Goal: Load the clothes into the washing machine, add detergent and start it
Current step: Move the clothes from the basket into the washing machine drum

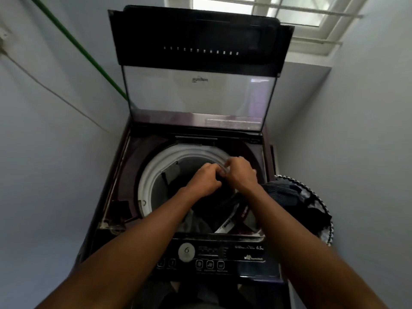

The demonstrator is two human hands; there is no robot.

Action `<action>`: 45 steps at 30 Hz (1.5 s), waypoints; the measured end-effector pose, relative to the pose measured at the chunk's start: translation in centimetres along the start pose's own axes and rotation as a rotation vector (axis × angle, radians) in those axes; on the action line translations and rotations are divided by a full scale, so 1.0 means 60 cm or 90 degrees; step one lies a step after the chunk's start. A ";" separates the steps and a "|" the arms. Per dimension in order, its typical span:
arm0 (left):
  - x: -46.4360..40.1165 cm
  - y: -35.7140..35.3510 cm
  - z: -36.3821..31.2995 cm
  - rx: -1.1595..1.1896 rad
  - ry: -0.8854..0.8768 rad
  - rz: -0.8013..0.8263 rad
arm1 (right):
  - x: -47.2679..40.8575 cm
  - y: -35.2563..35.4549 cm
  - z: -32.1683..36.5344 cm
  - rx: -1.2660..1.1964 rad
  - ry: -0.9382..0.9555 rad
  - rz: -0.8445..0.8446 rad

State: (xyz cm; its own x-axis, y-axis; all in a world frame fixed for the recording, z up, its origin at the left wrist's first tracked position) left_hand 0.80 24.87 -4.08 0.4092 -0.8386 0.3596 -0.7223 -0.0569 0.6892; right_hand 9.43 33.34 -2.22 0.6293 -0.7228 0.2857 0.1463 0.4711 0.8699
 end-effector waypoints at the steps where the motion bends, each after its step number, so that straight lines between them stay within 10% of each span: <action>1: -0.003 -0.013 -0.019 0.009 -0.018 0.024 | 0.007 0.015 -0.013 0.063 -0.026 -0.018; 8: -0.004 -0.116 -0.105 -0.004 -0.095 0.142 | 0.055 0.063 -0.161 0.130 -0.271 -0.026; 27: -0.047 -0.159 -0.257 -0.029 -0.259 -0.052 | 0.072 0.052 -0.358 -0.189 -0.238 -0.104; 45: -0.206 -0.433 -0.324 -0.316 -0.140 0.271 | 0.083 -0.112 -0.682 -0.277 -0.438 0.056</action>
State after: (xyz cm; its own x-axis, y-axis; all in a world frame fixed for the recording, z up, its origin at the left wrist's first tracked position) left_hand 25.37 47.26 -14.21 -0.0139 -0.8262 0.5632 -0.4335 0.5126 0.7412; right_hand 42.85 47.26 -23.08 0.0639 -0.7557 0.6518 0.4905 0.5926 0.6390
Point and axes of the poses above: each hand's wrist, its own x-axis away from the middle knuckle, its own y-axis out of the back of the hand, z = x × y, the point moved 7 cm from there along -x, towards the middle knuckle, and after that the axes turned 5 degrees about y, right-handed, at the moved point
